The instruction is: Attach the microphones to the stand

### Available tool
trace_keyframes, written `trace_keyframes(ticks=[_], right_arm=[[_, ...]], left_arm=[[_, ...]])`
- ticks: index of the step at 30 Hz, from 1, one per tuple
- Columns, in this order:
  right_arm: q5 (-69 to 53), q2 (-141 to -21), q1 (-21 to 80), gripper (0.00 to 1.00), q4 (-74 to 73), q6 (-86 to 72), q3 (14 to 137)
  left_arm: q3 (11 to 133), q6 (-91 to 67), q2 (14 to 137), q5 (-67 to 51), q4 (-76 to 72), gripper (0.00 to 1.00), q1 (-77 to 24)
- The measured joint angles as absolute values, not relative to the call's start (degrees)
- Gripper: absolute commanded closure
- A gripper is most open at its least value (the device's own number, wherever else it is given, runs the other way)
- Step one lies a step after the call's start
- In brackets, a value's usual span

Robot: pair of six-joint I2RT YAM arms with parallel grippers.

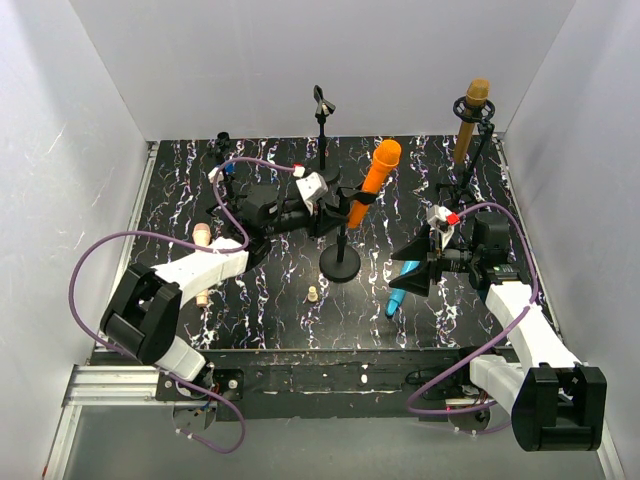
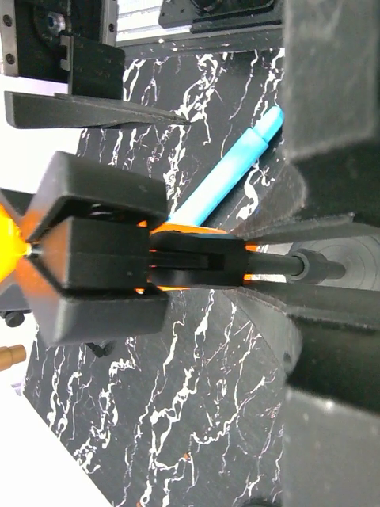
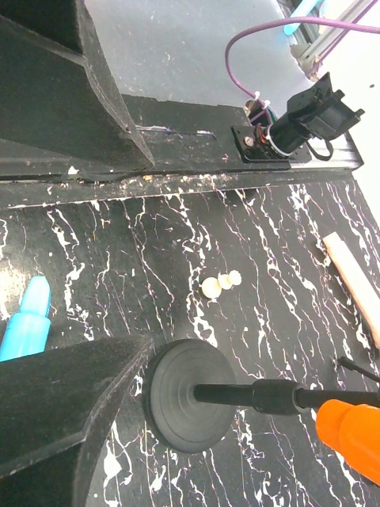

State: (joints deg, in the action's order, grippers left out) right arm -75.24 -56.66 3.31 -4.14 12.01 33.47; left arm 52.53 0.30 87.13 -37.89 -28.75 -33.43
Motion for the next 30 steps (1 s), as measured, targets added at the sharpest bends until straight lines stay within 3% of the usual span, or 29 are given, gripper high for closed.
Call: trace_keyframes(ticks=[3,18,30], right_arm=[[-75.3,-56.7,3.1,0.1,-4.2,12.2,33.5],[-75.6,-56.6,2.2,0.1,-4.5,12.4,33.5],[-75.9,-56.6,1.9,0.1,-7.5,15.2,33.6]], left_arm=[[52.7,0.1,87.5,-38.6,-28.9,1.0,-33.4],[52.8,-2.2,88.3,-30.8,-32.3,1.0,-29.8],[61.5,-0.1,99.2,-21.3,-36.5,1.0,-21.5]])
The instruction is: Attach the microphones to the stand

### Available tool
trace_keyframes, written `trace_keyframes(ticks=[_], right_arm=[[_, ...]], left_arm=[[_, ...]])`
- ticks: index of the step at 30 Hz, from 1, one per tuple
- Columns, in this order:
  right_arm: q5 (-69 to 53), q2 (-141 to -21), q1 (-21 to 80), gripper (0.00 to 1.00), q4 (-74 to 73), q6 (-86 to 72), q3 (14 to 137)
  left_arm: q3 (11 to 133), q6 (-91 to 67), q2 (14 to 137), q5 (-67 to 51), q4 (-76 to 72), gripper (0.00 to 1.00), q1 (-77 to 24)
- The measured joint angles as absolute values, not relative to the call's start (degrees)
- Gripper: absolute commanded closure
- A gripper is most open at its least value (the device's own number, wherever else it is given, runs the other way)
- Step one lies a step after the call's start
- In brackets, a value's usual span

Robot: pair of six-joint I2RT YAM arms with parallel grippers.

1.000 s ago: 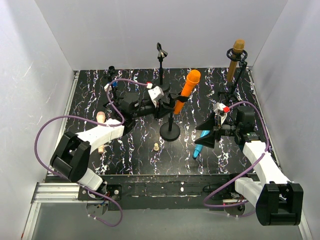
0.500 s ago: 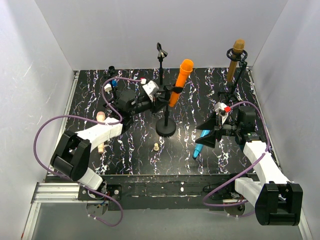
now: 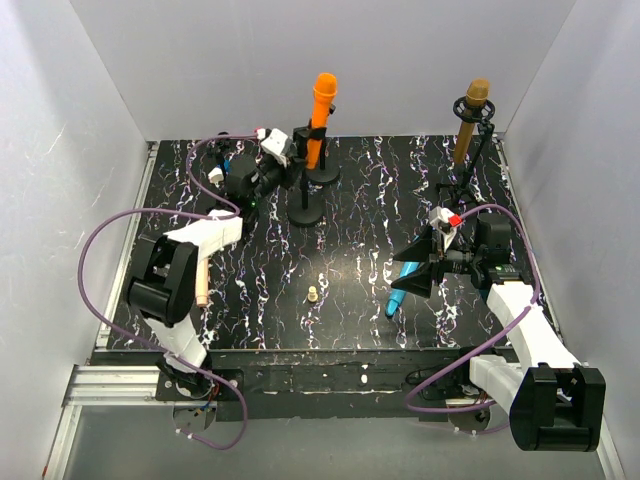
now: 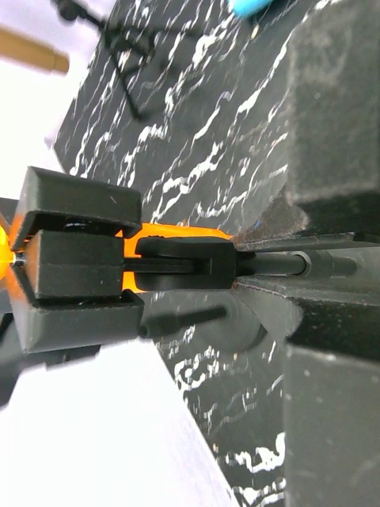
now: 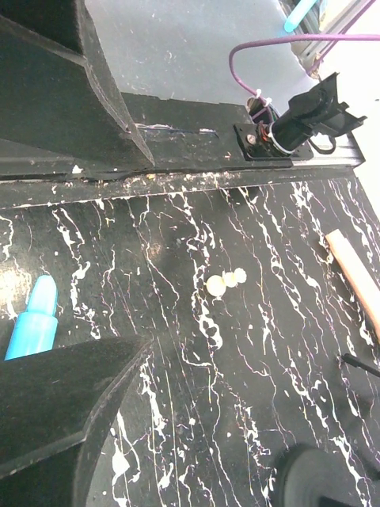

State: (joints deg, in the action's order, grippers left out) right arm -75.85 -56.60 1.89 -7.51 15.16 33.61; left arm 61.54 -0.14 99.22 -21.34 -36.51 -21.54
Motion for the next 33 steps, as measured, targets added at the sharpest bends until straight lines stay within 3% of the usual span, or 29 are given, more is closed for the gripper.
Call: trace_keyframes(ticks=[20,24,33], right_arm=[[-76.8,-59.4,1.8,0.1,-10.8,18.3,35.2],[-76.9,-59.4,1.8,0.1,-11.7,18.8,35.3],[-76.9,-59.4,1.8,0.1,-13.0,19.8,35.6]], left_arm=[[80.0,3.1,116.0,-11.0,-39.0,1.0,-14.6],[80.1,3.2,116.0,-10.6,-39.0,0.82,-14.5],[77.9,3.4,115.0,-9.3,-40.7,0.61,-14.3]])
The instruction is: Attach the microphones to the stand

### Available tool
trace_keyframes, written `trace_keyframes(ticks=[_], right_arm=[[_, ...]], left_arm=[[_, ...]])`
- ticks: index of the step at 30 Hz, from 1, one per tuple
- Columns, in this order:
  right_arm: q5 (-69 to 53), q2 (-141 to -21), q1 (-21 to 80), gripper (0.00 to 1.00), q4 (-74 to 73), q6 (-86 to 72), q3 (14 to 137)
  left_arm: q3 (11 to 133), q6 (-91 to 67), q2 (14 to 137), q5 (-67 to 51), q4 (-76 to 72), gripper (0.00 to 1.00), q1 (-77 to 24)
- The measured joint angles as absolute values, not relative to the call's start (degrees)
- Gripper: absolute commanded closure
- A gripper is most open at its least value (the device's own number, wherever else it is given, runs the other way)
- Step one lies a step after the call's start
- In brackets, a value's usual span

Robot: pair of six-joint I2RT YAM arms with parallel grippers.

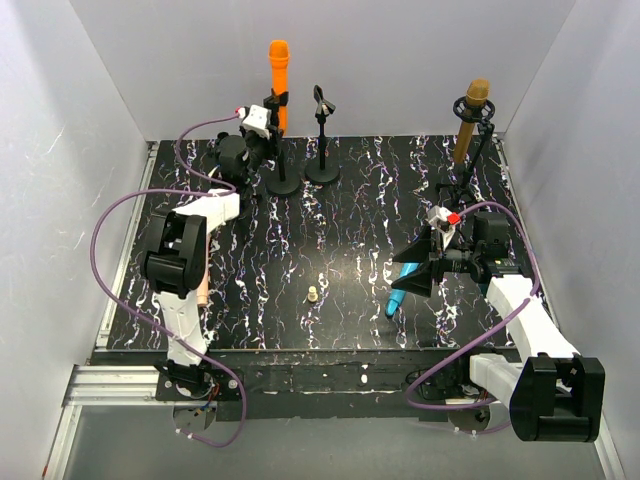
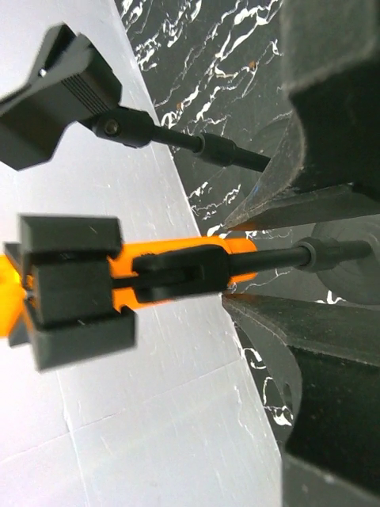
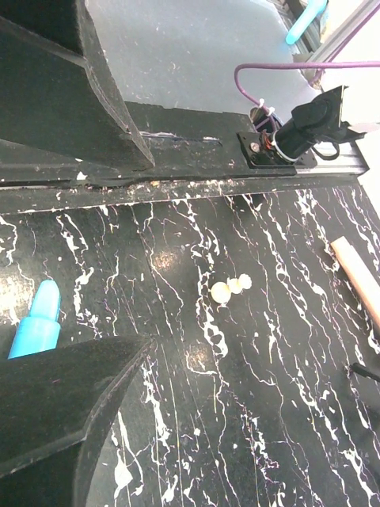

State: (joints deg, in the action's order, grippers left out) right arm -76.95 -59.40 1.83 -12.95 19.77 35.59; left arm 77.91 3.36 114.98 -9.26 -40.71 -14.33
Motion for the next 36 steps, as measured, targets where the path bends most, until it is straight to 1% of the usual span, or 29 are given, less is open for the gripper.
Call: trace_keyframes(ticks=[5,8,13,14,19,27,30,32,34,36], right_arm=[[-76.9,-59.4,1.7,0.11,-13.6,20.1,35.7],[-77.0,-59.2,1.3,0.1,-13.6,20.4,35.8],[-77.0,-58.7,0.9,0.1,-13.9,21.2,35.8],[-77.0,-58.4,0.8,0.1,-14.1,21.4,35.8],[-77.1,-56.1,0.2,0.09,-16.3,23.1,35.8],[-76.5,-51.0,-2.5,0.09,-18.4,25.5,35.8],[-75.9,-50.0,-3.1,0.09,-19.6,26.5,35.8],[-75.4,-49.8,-3.4,0.09,-20.1,27.1,35.8],[-75.1,-49.8,-3.6,0.09,-20.5,27.4,35.8],[-75.0,-49.8,-3.7,0.09,-20.9,27.6,35.8]], left_arm=[[77.1,2.3,112.4,-9.5,-39.9,0.45,-14.3],[75.9,1.4,109.8,-9.6,-39.2,0.33,-14.3],[71.3,-1.4,102.1,-10.0,-36.7,0.03,-14.3],[70.4,-2.4,100.1,-10.2,-35.9,0.02,-14.3],[69.0,-8.0,90.5,-12.1,-27.6,0.02,-14.3],[71.1,-15.8,72.8,-15.6,0.6,0.02,-13.6],[70.3,-17.7,67.2,-15.9,8.2,0.02,-12.3],[67.4,-19.5,63.0,-17.8,11.1,0.02,-9.5],[62.8,-21.8,60.3,-21.2,10.9,0.02,-4.8],[55.2,-25.9,58.9,-26.0,7.7,0.02,2.9]])
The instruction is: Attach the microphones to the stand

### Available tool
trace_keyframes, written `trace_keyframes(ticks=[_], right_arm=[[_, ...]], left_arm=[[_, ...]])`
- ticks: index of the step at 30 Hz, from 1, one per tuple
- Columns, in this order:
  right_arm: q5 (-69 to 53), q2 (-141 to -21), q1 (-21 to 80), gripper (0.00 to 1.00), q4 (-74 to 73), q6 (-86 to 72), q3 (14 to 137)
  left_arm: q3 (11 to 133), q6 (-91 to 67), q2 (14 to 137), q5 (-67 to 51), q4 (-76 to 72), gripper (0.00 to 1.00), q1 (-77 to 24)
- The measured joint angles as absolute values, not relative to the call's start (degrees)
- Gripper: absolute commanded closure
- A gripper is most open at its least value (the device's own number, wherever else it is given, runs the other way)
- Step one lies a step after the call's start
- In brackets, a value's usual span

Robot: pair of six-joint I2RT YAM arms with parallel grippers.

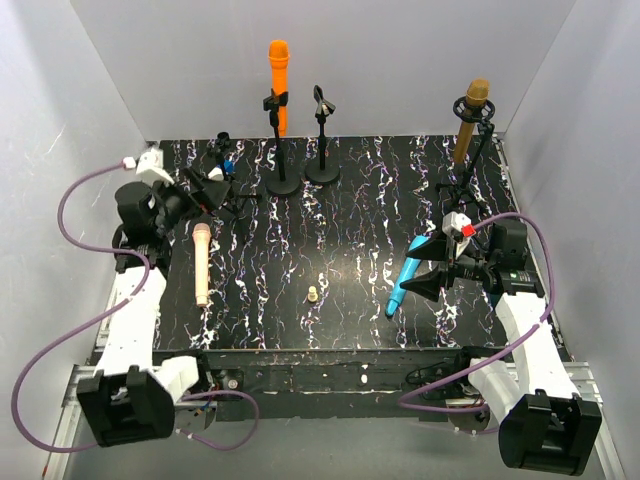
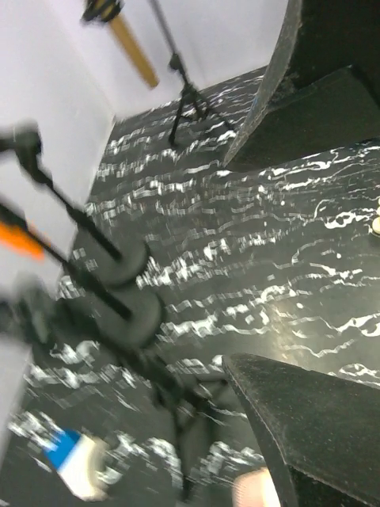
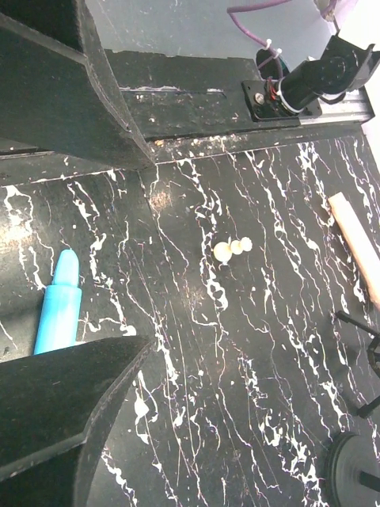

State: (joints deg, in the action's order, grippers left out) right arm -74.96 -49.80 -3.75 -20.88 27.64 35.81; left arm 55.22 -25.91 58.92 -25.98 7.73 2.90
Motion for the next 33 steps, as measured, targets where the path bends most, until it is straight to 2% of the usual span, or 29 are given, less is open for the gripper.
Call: trace_keyframes(ticks=[3,7,15,24,26,28,33], right_arm=[[-74.8,-49.6,-3.8,0.09,-21.1,27.9,35.8],[-74.8,-49.3,-4.1,0.09,-21.2,28.3,35.8],[-74.8,-49.8,-4.1,0.09,-21.6,29.0,35.9],[-74.8,-52.6,-4.1,0.09,-25.6,31.8,37.2],[-74.8,-52.6,-4.1,0.09,-25.8,32.0,37.3],[-74.8,-52.7,-4.1,0.09,-26.0,32.0,37.4],[-74.8,-53.6,-4.1,0.09,-26.1,32.2,37.4]], left_arm=[[45.7,-31.7,62.8,-28.8,-0.5,0.02,10.0],[36.9,-35.9,71.0,-29.9,-15.2,0.02,11.0],[35.7,-28.0,84.2,-31.7,-45.9,0.06,11.0],[44.9,-24.2,98.8,-35.9,-60.5,0.33,9.2],[46.8,-23.7,100.1,-36.7,-61.3,0.42,8.8],[48.3,-23.0,101.0,-37.3,-61.7,0.58,8.3],[51.2,-21.4,102.9,-39.1,-61.7,0.88,7.5]])
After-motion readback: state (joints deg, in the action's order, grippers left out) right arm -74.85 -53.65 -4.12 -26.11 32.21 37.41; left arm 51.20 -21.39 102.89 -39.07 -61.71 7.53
